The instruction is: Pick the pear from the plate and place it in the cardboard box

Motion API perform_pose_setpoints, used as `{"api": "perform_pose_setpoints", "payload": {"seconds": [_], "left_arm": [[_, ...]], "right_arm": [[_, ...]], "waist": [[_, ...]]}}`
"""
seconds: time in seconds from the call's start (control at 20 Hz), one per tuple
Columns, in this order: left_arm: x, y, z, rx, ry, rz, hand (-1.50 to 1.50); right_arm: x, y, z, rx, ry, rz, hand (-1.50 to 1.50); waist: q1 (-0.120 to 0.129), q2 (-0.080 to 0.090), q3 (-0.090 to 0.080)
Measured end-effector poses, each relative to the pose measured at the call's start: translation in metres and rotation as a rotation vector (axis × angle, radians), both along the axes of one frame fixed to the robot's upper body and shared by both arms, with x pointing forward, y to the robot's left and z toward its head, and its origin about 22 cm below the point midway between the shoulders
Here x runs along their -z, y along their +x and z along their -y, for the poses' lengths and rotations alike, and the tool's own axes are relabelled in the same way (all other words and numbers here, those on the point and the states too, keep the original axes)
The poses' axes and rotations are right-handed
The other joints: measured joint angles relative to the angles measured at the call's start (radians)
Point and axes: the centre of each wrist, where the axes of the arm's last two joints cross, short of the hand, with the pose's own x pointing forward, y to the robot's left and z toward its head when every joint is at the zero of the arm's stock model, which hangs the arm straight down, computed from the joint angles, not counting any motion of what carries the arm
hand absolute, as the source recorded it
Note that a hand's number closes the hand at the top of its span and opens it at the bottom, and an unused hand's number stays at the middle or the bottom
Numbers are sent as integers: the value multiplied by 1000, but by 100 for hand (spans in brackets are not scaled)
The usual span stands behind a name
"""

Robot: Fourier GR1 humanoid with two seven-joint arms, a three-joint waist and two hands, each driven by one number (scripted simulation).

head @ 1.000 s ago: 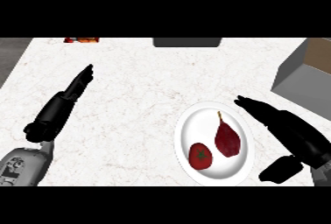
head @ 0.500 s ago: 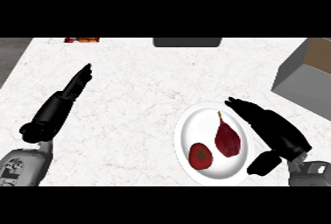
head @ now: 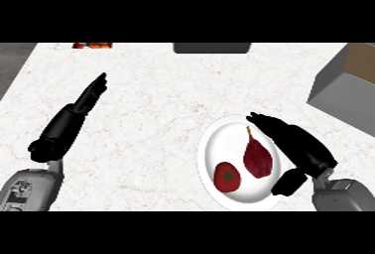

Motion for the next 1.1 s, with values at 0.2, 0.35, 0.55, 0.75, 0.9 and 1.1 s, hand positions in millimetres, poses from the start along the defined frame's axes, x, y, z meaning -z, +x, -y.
{"api": "perform_pose_setpoints", "payload": {"seconds": [0.2, 0.35, 0.55, 0.75, 0.9, 1.1], "left_arm": [[2, -2, -1, 5, -6, -3, 0], [0, -4, 2, 0, -5, -2, 0], [-2, -1, -1, -3, -1, -4, 0], [1, -5, -4, 1, 1, -3, 0], [-4, -4, -7, 2, -7, 0, 0], [-4, -1, -5, -1, -2, 2, 0]], "right_arm": [[14, 5, 2, 24, -25, -3, -150], [20, 8, 4, 31, -45, -6, -150], [28, 16, 3, 33, -39, -20, -150], [39, 17, -2, 9, -37, -31, 150], [50, 21, -3, -39, -27, 20, 150], [55, 22, -10, -66, -8, 116, 150]], "waist": [[1, 0, 0], [1, 0, 0], [0, 0, 0], [1, 0, 0], [2, -1, -1], [0, -3, -4]]}}
